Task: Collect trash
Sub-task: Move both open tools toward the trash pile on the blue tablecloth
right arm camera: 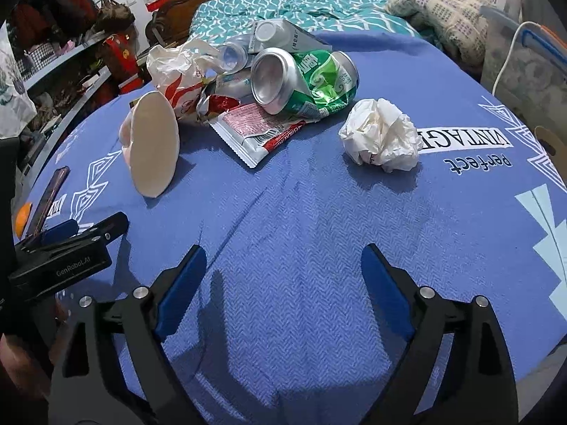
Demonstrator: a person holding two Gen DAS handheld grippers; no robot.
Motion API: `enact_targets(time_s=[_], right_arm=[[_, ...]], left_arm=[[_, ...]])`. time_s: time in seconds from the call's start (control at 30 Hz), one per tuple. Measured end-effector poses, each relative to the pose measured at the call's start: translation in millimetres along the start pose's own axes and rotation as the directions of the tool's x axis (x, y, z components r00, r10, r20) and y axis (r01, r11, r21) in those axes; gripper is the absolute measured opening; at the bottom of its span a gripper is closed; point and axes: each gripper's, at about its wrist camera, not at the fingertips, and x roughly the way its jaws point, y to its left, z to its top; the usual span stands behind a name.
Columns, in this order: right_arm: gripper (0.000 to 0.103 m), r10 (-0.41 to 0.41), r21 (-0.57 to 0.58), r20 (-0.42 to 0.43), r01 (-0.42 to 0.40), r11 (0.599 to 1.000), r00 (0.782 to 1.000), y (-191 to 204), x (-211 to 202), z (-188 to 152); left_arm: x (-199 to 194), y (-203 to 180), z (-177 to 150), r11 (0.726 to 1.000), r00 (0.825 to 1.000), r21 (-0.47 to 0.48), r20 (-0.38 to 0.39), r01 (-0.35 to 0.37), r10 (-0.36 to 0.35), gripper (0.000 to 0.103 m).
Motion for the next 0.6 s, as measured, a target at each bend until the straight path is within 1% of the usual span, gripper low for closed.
enact_targets(time_s=[0.13,0.23,0.47,0.6], right_arm=[[0.093,0.002,0.002,-0.007,-0.002,1.0,1.0,-1.1,0.6,-0.6],[0.097,0.02,0.004,-0.008,-0.02,1.0,1.0,-2.0,1.0,-1.0],[0.1,0.071,0.011,0.017,-0.071,0.997,0.997,-6.0,-1.4,-4.9],[0.1,0.07,-0.019,0.034,-0.07,0.997,0.997,-4.7,-2.2,-8.1]], left_arm=[[0.1,0.1,-0.9,1.0,1.0,0.003,0.005,0.001,-0.001,0.095],[0.6,0.4,-1.5,1.0,1.0,0.006,0.005,0.01,-0.01,0.095],[-1.0,1.6,-3.6,0.999,1.0,0.025,0.009,0.027,-0.027,0.095],[-1.8,1.6,-6.0,0.999,0.999,0.037,0.016,0.032,-0.033,0.095]])
